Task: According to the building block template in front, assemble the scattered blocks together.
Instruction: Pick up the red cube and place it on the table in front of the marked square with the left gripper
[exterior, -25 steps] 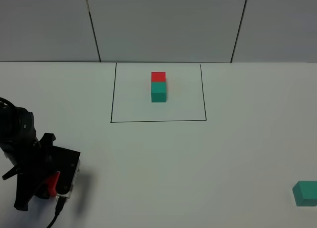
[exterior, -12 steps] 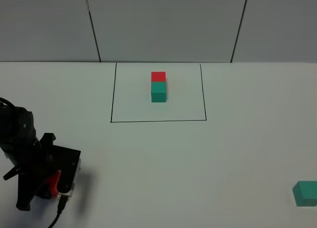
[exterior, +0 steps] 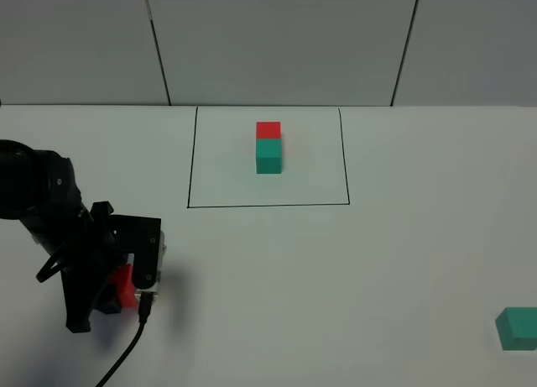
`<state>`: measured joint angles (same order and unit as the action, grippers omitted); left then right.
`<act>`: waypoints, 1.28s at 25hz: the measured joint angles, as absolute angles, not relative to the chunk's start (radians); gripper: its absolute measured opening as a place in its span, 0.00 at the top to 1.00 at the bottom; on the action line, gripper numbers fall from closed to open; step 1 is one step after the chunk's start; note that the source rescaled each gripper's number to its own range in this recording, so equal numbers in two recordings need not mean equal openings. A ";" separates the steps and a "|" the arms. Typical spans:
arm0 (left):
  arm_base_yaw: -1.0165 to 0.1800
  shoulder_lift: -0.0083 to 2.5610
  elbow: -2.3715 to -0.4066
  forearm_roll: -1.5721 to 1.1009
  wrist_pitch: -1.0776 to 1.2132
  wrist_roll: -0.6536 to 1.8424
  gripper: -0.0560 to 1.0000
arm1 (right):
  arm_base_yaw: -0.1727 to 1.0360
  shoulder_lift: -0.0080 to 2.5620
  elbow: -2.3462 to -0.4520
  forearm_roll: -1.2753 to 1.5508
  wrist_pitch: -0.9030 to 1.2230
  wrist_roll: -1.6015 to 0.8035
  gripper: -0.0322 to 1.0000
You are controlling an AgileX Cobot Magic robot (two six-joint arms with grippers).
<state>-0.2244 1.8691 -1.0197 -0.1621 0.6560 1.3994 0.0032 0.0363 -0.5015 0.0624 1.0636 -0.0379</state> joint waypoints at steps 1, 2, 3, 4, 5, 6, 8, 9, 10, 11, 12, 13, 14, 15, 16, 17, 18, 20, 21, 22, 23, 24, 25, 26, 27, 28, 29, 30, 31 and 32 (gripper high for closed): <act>-0.235 1.869 -1.032 -0.153 0.663 1.390 0.95 | 0.003 0.036 -0.502 0.062 1.064 -0.038 0.42; -0.245 1.869 -1.046 -0.147 0.671 1.380 0.95 | 0.003 0.036 -0.502 0.062 1.064 -0.038 0.42; -0.254 1.869 -1.058 -0.146 0.677 1.373 0.95 | 0.003 0.036 -0.502 0.062 1.064 -0.038 0.42; -0.261 1.869 -1.069 -0.145 0.682 1.369 0.95 | 0.003 0.036 -0.502 0.062 1.064 -0.038 0.42; -0.271 1.869 -1.078 -0.145 0.687 1.364 0.95 | 0.003 0.036 -0.502 0.062 1.064 -0.038 0.42; -0.281 1.869 -1.088 -0.144 0.691 1.355 0.95 | 0.003 0.036 -0.502 0.062 1.064 -0.038 0.42; -0.300 1.869 -1.107 -0.142 0.697 1.334 0.95 | 0.003 0.036 -0.502 0.062 1.064 -0.038 0.42; -0.310 1.869 -1.118 -0.141 0.700 1.318 0.95 | 0.003 0.036 -0.502 0.062 1.064 -0.038 0.42; -0.319 1.869 -1.128 -0.140 0.701 1.306 0.95 | 0.003 0.036 -0.502 0.062 1.064 -0.038 0.42; -0.325 1.869 -1.138 -0.140 0.702 1.296 0.95 | 0.003 0.036 -0.502 0.062 1.064 -0.038 0.42; -0.333 1.869 -1.145 -0.138 0.702 1.286 0.95 | 0.003 0.036 -0.502 0.062 1.064 -0.038 0.42; -0.339 1.869 -1.150 -0.133 0.702 1.274 0.95 | 0.003 0.036 -0.502 0.062 1.064 -0.038 0.42; -0.344 1.870 -1.156 -0.124 0.704 1.263 0.95 | 0.003 0.036 -0.502 0.062 1.064 -0.038 0.42; -0.351 1.872 -1.160 -0.119 0.709 1.255 0.95 | 0.003 0.036 -0.502 0.062 1.064 -0.038 0.42; -0.357 1.878 -1.166 -0.109 0.717 1.244 0.95 | 0.003 0.036 -0.502 0.062 1.064 -0.038 0.42; -0.364 1.883 -1.175 -0.101 0.727 1.235 0.95 | 0.003 0.036 -0.502 0.062 1.064 -0.038 0.42; -0.369 1.894 -1.184 -0.095 0.735 1.231 0.95 | 0.003 0.036 -0.502 0.062 1.064 -0.038 0.42; -0.382 1.916 -1.200 -0.091 0.740 1.224 0.95 | 0.003 0.036 -0.502 0.062 1.064 -0.038 0.42; -0.390 1.925 -1.208 -0.091 0.741 1.223 0.95 | 0.003 0.036 -0.502 0.062 1.064 -0.038 0.42; -0.396 1.935 -1.218 -0.090 0.742 1.222 0.95 | 0.003 0.036 -0.502 0.062 1.064 -0.038 0.42; -0.404 1.944 -1.226 -0.091 0.742 1.220 0.95 | 0.003 0.036 -0.502 0.062 1.064 -0.038 0.42; -0.410 1.954 -1.238 -0.091 0.742 1.218 0.95 | 0.003 0.036 -0.502 0.062 1.064 -0.038 0.42; -0.415 1.964 -1.249 -0.091 0.742 1.217 0.95 | 0.003 0.036 -0.502 0.062 1.064 -0.038 0.42; -0.421 1.974 -1.259 -0.091 0.742 1.217 0.95 | 0.003 0.036 -0.502 0.062 1.064 -0.038 0.42; -0.425 1.986 -1.271 -0.093 0.742 1.217 0.95 | 0.003 0.036 -0.502 0.062 1.064 -0.038 0.42; -0.429 1.996 -1.282 -0.097 0.742 1.216 0.95 | 0.003 0.036 -0.502 0.062 1.064 -0.038 0.42; -0.433 2.006 -1.293 -0.097 0.742 1.216 0.95 | 0.003 0.036 -0.502 0.062 1.064 -0.038 0.42; -0.436 2.018 -1.302 -0.103 0.742 1.216 0.95 | 0.003 0.036 -0.502 0.062 1.064 -0.038 0.42; -0.443 2.027 -1.312 -0.105 0.742 1.216 0.95 | 0.003 0.036 -0.502 0.062 1.064 -0.038 0.42; -0.445 2.036 -1.322 -0.109 0.742 1.216 0.95 | 0.003 0.036 -0.502 0.062 1.064 -0.038 0.42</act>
